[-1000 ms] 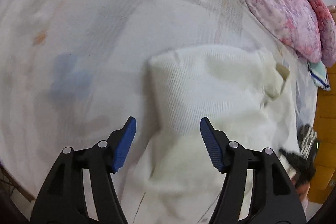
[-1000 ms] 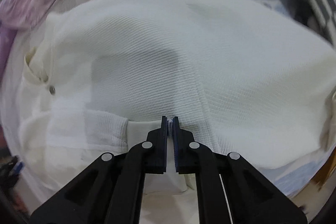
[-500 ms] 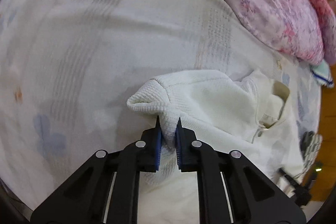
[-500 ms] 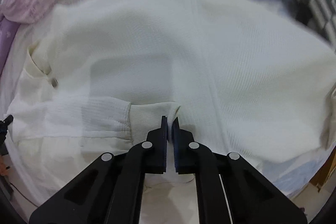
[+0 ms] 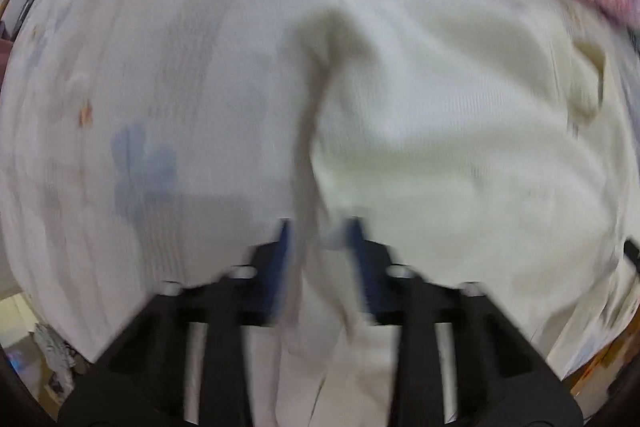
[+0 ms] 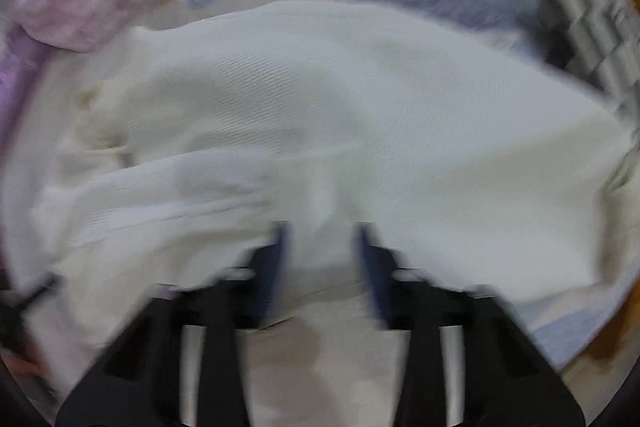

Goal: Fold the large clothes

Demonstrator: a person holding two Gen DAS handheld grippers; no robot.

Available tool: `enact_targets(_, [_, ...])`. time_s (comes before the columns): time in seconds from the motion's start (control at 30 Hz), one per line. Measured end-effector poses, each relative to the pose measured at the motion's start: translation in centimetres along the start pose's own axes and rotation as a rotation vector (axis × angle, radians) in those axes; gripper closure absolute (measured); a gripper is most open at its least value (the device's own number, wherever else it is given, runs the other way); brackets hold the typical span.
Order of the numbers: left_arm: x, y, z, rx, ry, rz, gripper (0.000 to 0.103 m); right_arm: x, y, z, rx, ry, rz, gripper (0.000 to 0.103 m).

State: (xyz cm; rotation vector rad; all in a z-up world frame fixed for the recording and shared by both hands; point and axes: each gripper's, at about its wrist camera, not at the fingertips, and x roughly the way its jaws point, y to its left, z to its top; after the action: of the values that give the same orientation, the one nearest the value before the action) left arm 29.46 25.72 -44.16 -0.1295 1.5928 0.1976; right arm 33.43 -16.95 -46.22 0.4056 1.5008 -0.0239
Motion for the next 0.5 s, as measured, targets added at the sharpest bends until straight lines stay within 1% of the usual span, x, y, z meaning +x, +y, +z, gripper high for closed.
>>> enact_targets(0.03, [0.6,-0.5,-0.8,0.013,0.016,-0.016,0.083,1.3,-0.9,-0.4,-0.029,0.025,-0.032,0.101])
enact_targets(0.07, [1.3,-0.9,-1.4,0.023,0.026,-0.010,0.083,2.7,-0.8,-0.8,-0.049,0.049,-0.065,0.101])
enact_targets(0.1, [2.6,-1.1,-2.1,0.022,0.033,0.013,0.083,3.3,-2.0,-1.6,-0.059,0.061,-0.080,0.102])
enact_targets(0.13, [3.0,-0.9,-2.4,0.009,0.032,0.003,0.083,3.8,-2.3,-1.8,-0.061,0.053,-0.083,0.102])
enact_targets(0.2, [2.6,-0.3,-2.6,-0.033,0.026,-0.019,0.083,3.5,-2.7,-1.6,-0.034,0.067,-0.076,0.102])
enact_targets(0.23, [2.6,-0.1,-2.7,-0.025,0.018,-0.021,0.080,3.5,-3.0,-1.6,-0.033,0.069,-0.074,0.103])
enact_targets(0.27, [3.0,0.0,-2.7,-0.010,0.010,-0.021,0.079,4.0,-2.7,-1.0,-0.045,0.069,-0.076,0.103])
enact_targets(0.3, [3.9,0.1,-2.4,-0.002,0.005,-0.029,0.077,4.6,-2.6,-0.8,-0.080,0.068,-0.091,0.103])
enact_targets(0.33, [3.9,0.0,-2.2,0.001,0.003,-0.026,0.076,4.7,-2.6,-0.6,-0.092,0.069,-0.102,0.103])
enact_targets(0.4, [3.3,-0.1,-1.9,0.026,0.011,-0.006,0.075,4.1,-2.5,-0.5,-0.086,0.077,-0.104,0.103])
enact_targets(0.47, [2.7,-0.7,-2.0,0.033,0.001,0.013,0.072,3.4,-2.4,0.4,-0.077,0.085,-0.098,0.101])
enact_targets(0.5, [2.4,-0.7,-2.2,0.030,0.008,0.034,0.065,2.9,-2.8,0.9,-0.059,0.098,-0.107,0.097])
